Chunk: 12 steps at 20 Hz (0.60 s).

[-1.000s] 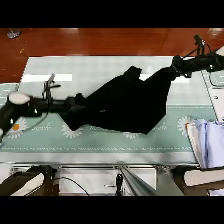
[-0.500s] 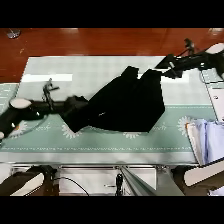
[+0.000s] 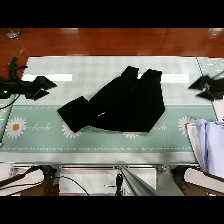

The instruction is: Fold the shirts.

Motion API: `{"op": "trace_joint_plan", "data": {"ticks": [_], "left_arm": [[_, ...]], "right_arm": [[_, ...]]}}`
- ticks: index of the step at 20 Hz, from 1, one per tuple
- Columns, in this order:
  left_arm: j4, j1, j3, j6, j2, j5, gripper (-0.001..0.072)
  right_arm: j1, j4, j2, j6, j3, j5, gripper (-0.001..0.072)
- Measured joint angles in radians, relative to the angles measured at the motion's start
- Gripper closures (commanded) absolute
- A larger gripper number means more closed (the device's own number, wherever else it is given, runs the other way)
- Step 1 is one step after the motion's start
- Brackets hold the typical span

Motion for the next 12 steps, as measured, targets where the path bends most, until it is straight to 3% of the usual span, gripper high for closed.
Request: {"op": "trace_joint_plan", "data": {"ticks": [2,5,10,11,12], "left_arm": [[-0.029,-0.020,0.027,0.031,-0.086,-0.017,0.0005],[-0.079,-0.080,0.101,0.091,-0.230,-0.143,0.0005],[-0.103,-0.194,0.198,0.136,-0.391,-0.278,0.0008],[-0.106,-0.212,0.208,0.141,-0.405,-0.287,0.0043],[-0.109,-0.227,0.214,0.144,-0.415,-0.282,0.0372]], "right_arm": [[-0.012,0.046,0.077,-0.049,-0.180,-0.037,0.0086],[-0.020,0.084,0.146,-0.095,-0.349,-0.062,0.0086],[-0.024,0.106,0.186,-0.120,-0.445,-0.074,0.0086],[-0.022,0.106,0.188,-0.120,-0.451,-0.070,0.0086],[-0.014,0.105,0.190,-0.120,-0.457,-0.064,0.0086]]}}
